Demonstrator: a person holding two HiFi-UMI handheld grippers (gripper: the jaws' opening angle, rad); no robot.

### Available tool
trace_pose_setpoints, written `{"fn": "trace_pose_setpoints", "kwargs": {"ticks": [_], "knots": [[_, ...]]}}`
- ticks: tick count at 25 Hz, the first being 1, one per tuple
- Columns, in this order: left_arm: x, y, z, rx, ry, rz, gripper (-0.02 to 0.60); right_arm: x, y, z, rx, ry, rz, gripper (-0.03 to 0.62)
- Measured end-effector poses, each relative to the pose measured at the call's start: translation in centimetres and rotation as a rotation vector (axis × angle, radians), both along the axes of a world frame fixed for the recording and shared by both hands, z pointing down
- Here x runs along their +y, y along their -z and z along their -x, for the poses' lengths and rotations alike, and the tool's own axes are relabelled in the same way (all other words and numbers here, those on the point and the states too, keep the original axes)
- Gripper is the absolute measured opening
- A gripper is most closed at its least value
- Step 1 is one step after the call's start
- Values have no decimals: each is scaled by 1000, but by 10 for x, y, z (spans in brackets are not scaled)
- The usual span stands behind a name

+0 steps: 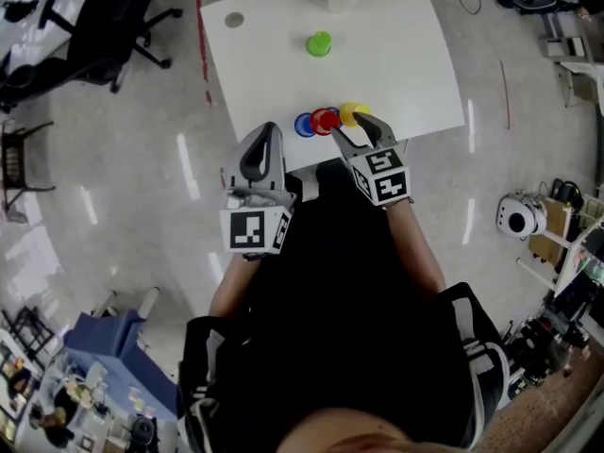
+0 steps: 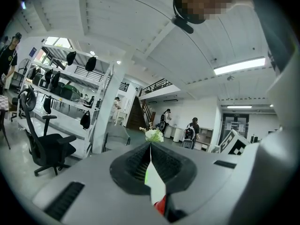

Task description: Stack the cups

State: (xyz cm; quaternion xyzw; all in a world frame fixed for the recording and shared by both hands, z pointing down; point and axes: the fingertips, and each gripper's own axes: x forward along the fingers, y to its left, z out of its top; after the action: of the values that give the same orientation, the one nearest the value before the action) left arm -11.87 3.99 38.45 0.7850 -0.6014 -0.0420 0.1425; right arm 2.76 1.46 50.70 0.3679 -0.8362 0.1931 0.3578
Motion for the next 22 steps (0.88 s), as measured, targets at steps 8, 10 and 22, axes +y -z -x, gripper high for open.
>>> {"fn": "trace_pose_setpoints", "kwargs": {"ticks": [8, 10, 22], "knots": [[-29, -5, -5, 0, 94, 35, 21, -75, 44, 5, -52, 117, -95, 232], [-33, -3, -4, -3, 129, 37, 21, -92, 42, 5, -54, 148, -89, 232], [-71, -7, -28, 16, 297, 102, 21, -181, -16, -5, -23, 296, 7, 232]]}}
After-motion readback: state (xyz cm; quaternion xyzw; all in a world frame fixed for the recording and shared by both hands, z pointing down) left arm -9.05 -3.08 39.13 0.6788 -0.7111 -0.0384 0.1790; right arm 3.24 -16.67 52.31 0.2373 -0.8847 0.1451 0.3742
